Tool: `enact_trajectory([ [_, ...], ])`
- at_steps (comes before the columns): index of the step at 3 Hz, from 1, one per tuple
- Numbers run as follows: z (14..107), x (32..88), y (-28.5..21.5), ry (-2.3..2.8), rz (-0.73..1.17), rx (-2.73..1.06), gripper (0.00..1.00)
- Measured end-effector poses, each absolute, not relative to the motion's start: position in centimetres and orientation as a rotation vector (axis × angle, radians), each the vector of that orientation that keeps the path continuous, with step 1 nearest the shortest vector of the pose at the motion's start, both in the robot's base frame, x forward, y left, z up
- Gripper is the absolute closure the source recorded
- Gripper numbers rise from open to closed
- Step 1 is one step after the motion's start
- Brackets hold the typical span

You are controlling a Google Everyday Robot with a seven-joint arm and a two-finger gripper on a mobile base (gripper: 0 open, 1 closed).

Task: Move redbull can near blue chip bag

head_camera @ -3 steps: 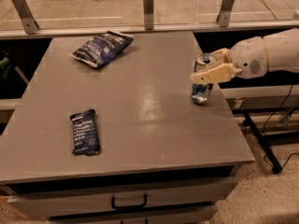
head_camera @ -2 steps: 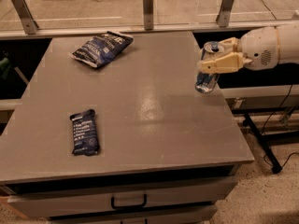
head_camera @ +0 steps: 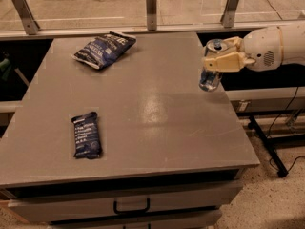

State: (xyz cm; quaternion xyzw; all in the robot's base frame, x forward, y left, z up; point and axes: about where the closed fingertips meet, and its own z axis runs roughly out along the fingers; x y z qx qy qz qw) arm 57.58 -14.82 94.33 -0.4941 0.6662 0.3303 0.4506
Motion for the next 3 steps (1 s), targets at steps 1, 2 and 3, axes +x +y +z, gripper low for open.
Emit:
enact_trajectory([
  [1,95.2,58.8,-13.2,1.59,0.799,-1.22,1.0],
  [2,96.1,62.0,-9.3,1.522,0.787,-1.22,1.0],
  [3,96.7,65.9,-4.5,1.477,0.785,-1.233,1.0],
])
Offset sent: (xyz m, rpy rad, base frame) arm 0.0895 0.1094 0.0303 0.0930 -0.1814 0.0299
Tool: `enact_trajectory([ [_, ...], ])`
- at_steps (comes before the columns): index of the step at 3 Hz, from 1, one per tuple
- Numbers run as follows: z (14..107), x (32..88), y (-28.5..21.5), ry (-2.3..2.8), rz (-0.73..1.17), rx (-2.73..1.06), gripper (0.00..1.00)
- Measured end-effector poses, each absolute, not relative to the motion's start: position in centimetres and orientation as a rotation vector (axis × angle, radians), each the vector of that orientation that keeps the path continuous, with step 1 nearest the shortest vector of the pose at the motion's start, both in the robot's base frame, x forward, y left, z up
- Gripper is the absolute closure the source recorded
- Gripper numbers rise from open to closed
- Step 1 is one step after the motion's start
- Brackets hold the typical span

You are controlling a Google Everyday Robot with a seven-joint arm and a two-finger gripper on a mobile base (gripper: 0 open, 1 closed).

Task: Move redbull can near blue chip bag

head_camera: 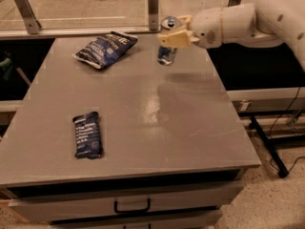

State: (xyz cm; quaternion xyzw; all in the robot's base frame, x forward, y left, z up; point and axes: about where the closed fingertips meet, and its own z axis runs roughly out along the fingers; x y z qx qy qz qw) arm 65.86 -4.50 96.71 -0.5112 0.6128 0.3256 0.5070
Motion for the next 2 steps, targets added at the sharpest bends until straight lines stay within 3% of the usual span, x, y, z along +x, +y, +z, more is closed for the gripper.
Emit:
enact_trajectory([
  [2,94.9,71.9,4.0,1.456,0.839,-1.243,1.0],
])
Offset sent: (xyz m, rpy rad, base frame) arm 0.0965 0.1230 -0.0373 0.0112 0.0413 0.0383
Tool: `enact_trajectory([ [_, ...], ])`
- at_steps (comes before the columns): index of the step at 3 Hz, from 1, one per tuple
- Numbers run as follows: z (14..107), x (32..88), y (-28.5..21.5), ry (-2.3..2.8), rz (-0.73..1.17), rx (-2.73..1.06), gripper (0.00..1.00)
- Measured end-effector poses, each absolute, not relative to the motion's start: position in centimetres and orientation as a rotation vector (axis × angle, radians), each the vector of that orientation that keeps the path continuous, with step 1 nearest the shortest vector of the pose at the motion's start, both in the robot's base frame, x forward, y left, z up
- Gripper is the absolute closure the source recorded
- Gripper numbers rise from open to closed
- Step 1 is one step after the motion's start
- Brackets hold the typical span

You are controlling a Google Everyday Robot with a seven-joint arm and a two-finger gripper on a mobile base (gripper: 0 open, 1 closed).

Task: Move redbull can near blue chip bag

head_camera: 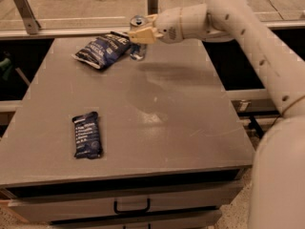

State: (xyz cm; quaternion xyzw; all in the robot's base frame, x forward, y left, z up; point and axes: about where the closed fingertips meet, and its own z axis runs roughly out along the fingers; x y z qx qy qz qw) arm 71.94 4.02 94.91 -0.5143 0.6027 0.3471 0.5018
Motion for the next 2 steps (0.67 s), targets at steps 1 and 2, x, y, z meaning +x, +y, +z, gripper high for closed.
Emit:
enact_trajectory([
  [1,92.8,74.2,6.6,1.497,0.852,-1.231,0.98],
  [2,92.0,75.2,7.8,1.514,0.853,-1.225,0.75],
])
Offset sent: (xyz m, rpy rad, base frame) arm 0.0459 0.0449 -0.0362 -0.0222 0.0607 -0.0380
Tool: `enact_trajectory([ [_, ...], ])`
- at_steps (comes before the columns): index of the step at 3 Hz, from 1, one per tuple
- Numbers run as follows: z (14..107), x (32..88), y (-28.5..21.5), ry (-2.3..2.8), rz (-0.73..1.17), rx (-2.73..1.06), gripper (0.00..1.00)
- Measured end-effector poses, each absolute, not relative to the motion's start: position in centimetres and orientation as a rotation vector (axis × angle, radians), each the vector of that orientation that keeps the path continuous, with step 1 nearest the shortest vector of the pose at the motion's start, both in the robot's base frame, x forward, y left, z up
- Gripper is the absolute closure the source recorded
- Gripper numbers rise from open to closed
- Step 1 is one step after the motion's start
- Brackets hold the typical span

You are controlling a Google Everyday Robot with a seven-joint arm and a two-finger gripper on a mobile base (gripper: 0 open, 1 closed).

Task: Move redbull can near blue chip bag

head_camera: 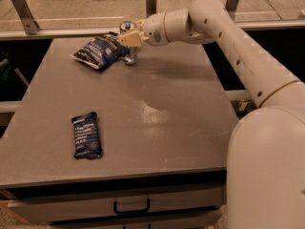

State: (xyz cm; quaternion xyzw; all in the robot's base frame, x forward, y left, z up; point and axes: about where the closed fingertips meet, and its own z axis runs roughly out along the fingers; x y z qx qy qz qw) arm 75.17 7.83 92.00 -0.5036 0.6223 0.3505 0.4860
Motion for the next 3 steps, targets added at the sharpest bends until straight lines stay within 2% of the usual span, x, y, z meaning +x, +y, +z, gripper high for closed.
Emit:
enact_trajectory([
  [3,91.01,75.94,8.34,1.538,0.852,-1.193,0.06],
])
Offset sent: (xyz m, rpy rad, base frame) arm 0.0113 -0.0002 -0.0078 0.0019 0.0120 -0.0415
